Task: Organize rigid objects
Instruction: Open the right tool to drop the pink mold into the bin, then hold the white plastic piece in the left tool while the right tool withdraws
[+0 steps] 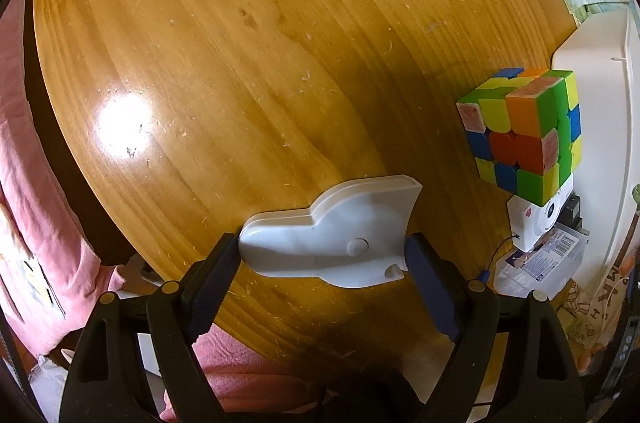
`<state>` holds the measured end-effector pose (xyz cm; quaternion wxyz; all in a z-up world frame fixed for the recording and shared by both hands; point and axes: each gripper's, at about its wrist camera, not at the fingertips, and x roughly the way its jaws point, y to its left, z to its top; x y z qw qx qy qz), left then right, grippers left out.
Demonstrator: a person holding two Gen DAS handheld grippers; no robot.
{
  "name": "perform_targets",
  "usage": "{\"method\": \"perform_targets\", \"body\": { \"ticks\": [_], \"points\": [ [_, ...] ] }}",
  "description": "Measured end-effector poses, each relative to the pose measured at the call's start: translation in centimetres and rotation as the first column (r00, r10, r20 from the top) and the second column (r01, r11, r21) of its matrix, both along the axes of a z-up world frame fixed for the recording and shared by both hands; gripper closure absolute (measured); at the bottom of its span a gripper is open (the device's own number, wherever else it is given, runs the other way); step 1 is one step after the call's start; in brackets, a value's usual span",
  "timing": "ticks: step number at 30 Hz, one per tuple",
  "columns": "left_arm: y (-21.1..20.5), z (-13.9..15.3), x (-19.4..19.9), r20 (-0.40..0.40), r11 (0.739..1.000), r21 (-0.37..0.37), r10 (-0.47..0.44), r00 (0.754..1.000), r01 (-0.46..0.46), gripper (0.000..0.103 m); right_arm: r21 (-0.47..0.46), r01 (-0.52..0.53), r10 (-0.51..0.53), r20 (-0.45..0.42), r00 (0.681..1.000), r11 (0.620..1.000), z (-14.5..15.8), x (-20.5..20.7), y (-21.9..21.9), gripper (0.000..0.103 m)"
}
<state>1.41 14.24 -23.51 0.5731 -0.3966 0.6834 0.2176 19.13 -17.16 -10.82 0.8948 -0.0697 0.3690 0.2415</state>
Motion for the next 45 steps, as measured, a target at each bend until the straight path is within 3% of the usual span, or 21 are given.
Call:
{"method": "perform_targets", "body": {
  "ticks": [12,15,24,32,36,45],
  "points": [
    [0.0,-0.2,-0.2,0.000,1.000,0.001,0.002,1.000,-0.002,0.018,-0.031,0.009,-0.011,-0.062,0.998,0.999,-2.0,1.3,-0.2,0.048],
    [-0.2,0.0,-0.3,-0.004,1.000,0.002,0.000,1.000,0.000,0.018,-0.021,0.009,-0.010,-0.059,0.998,1.000,-1.9,1.2,-0.3,0.035],
    [-1.0,0.3,-1.3,-0.017,1.000,0.013,-0.018,1.000,0.019,0.018,-0.002,0.007,-0.007,-0.097,0.995,1.000,-1.0,0.7,-0.4,0.032],
    [-1.4,1.0,-2.2,-0.010,0.999,0.029,-0.046,0.999,0.047,0.018,0.028,0.043,-0.037,-0.185,0.982,0.999,-0.1,-0.1,-0.5,0.028],
    [-1.4,1.3,-2.1,-0.004,0.997,0.035,-0.071,0.997,0.071,0.018,0.056,0.089,-0.070,-0.276,0.959,0.994,-0.5,-0.2,-0.7,0.028],
    [-1.1,2.6,-1.2,0.012,0.983,0.050,-0.177,0.984,0.177,0.018,0.069,0.212,-0.153,-0.483,0.862,0.975,-2.3,-0.4,-1.1,0.028]
  ]
}}
